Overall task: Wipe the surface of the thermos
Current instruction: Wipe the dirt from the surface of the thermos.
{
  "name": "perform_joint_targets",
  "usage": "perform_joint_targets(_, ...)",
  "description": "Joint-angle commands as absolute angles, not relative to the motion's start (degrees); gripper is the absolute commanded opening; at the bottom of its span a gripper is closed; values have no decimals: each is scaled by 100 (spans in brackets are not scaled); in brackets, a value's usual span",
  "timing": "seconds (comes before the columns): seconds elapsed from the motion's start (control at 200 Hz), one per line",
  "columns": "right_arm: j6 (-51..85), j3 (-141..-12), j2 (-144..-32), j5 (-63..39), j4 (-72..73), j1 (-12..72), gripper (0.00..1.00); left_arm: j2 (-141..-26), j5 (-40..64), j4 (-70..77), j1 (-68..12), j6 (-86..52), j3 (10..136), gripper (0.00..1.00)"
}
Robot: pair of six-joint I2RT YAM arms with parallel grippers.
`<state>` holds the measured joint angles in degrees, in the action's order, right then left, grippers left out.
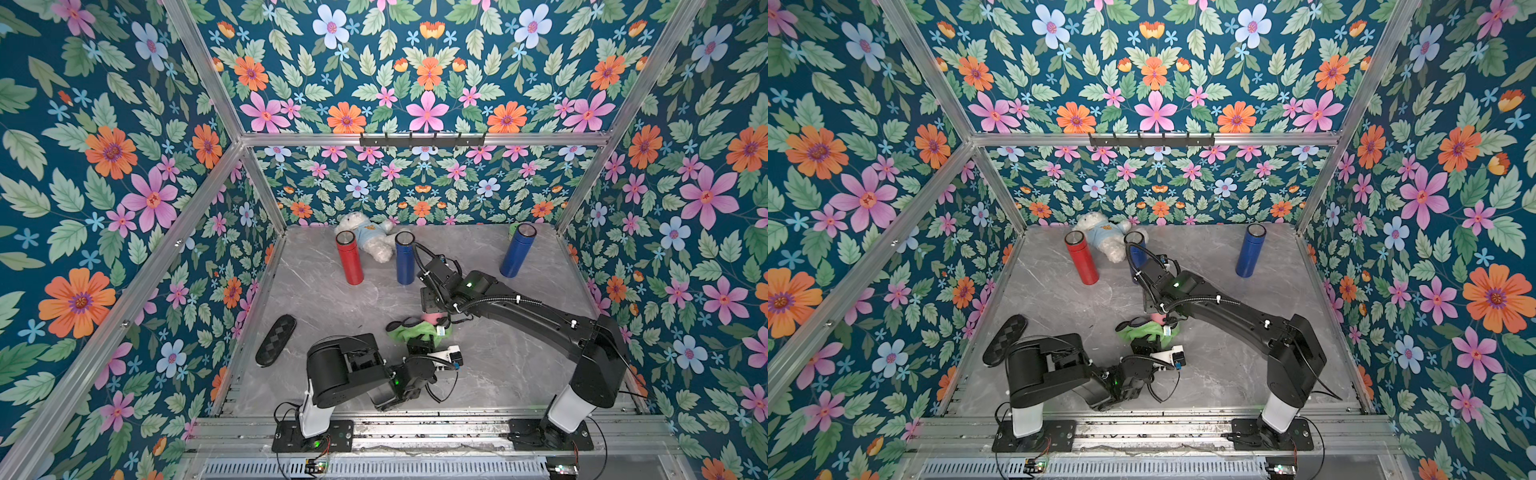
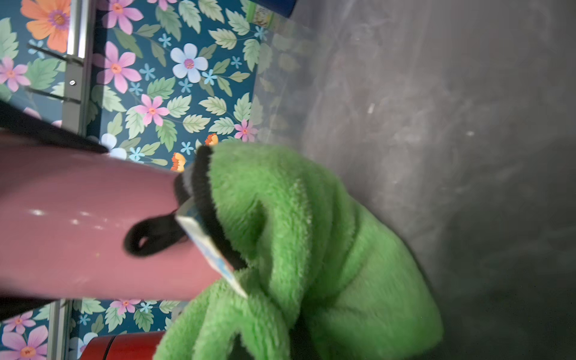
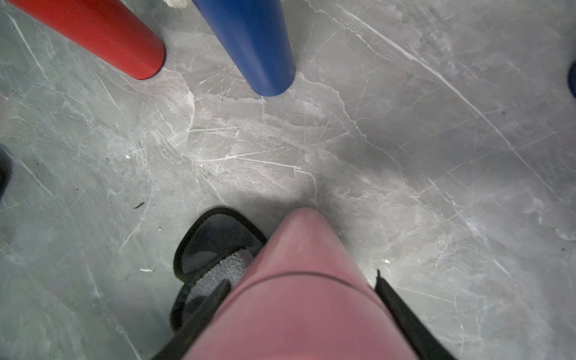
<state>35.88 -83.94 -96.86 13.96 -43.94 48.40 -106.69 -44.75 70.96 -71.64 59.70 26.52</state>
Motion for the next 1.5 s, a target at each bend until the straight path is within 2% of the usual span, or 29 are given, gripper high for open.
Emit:
perform_joint_targets(0.0,3278,-8409,-9673,648,-5418,4773,0,-9882,-4654,6666,-7128,5295,2568,0)
perform_joint_targets(0.16,2669,-8570,-9686,582,-5512,4674,0,-7932,-4145,3731,-7128,3438,2651,0)
perform_joint_targets(0.41,2184,-8416,-9554,159,-5205,4527,0,-5888,-3429,2031,-6998,1978,2444,0)
perform_joint_targets(0.485,1928,-8268,-9354,-26,-4973,4490,0,-5470,-2699,1782,-6535,1408,2432,0)
perform_joint_targets(0.63,1141,-8179,-9284,-354,-4870,4489,0,-4946,-919,1739,-5052,147,2297,0)
perform_joint_targets(0.795,267,-8096,-9180,-471,-4823,4491,0,-5344,873,1827,-4138,-671,2603,0)
perform_joint_targets(0.92,-429,-7923,-9033,-562,-4678,4530,0,-5937,2692,2702,-3519,-1722,2722,0)
perform_joint_targets(1.0,-796,-7815,-8918,-632,-4554,4582,0,-6435,3496,3251,-3357,-2384,2865,0)
perform_joint_targets(1.18,-1445,-7745,-8760,-742,-4454,4683,0,-7326,4453,5020,-3182,-3949,2830,0)
perform_joint_targets(1.38,-1768,-7752,-8880,-741,-4472,4790,0,-8081,5023,6957,-3173,-5345,2847,0)
perform_joint_targets(1.495,-1884,-7664,-8938,-779,-4410,4824,0,-8289,5407,7383,-3182,-5847,3020,0)
